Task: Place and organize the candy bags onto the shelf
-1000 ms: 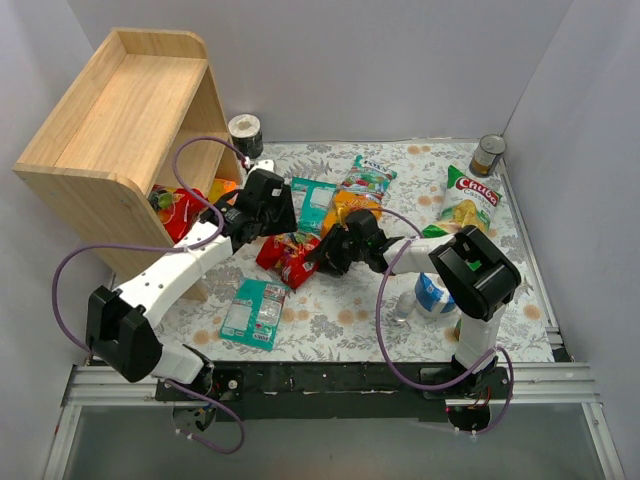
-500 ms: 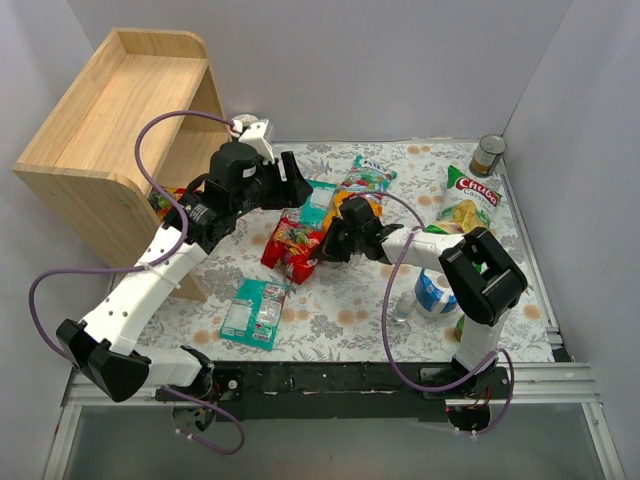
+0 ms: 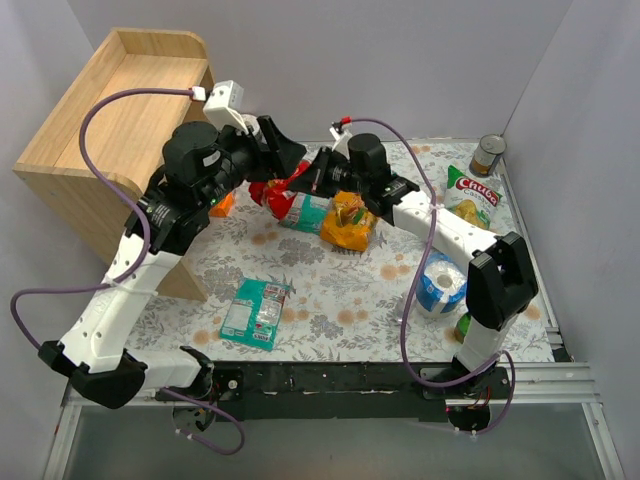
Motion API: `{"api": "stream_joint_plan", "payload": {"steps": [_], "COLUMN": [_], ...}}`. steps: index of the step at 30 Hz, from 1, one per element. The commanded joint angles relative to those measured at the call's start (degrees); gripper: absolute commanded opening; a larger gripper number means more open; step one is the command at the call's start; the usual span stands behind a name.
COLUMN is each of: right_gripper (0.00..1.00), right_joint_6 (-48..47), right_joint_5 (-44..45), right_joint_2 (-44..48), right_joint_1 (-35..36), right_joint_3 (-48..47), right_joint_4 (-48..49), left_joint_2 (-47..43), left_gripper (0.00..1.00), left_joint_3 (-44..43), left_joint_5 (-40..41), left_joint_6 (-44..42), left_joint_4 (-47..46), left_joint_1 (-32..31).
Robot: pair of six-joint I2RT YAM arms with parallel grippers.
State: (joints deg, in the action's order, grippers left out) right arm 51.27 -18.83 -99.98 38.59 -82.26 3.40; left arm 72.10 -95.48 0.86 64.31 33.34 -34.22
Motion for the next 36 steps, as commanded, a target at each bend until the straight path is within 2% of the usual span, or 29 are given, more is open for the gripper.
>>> {"api": "stream_joint_plan", "payload": {"steps": [1, 11, 13, 17, 20, 23, 30, 36], "right_gripper": [0.01, 0.01, 0.01, 0.01, 0.01, 0.01, 0.01, 0.01], "right_joint_6": [3.5, 10.4, 11.4, 12.5, 14.2, 14.7, 9.5, 10.0], "right_joint_5": [-12.4, -19.4, -20.4, -20.5, -20.1, -19.3, -19.1, -18.8], "right_joint_2": [-2.7, -12.7, -16.8, -25.2, -31.5, -33.9, -35.8, -37.2], "right_joint_1": [0.0, 0.6, 1.0, 1.5, 1.5, 1.7, 3.2, 3.7], "right_joint_3": [-10.6, -25.1, -29.0, -43.1, -49.1, -49.3, -48.4, -48.2], "right_joint_4": [16.4, 32.4, 32.7, 32.6, 33.4, 35.4, 31.9, 34.1], "left_joint_2": [-3.4, -5.5, -5.6, -5.5, -5.4, -5.0, -4.5, -3.3], "left_gripper": [0.71, 0.72, 0.72, 0.72, 0.72, 0.72, 0.72, 0.72], "left_joint_3": [-3.2, -3.8, -3.9, -4.3, -5.1, -5.7, -5.7, -5.8], "left_joint_5": [3.2, 5.1, 5.2, 5.1, 5.0, 5.1, 5.1, 7.1], "left_joint_6": [-0.7, -1.0, -1.0, -0.9, -0.9, -0.9, -0.4, 0.3], "left_joint_4": [-0.9, -3.3, -3.8, -4.3, -4.2, -3.6, -2.2, 0.1], "left_joint_1": [0.2, 0.2, 0.2, 0.2, 0.2, 0.2, 0.2, 0.2]}}
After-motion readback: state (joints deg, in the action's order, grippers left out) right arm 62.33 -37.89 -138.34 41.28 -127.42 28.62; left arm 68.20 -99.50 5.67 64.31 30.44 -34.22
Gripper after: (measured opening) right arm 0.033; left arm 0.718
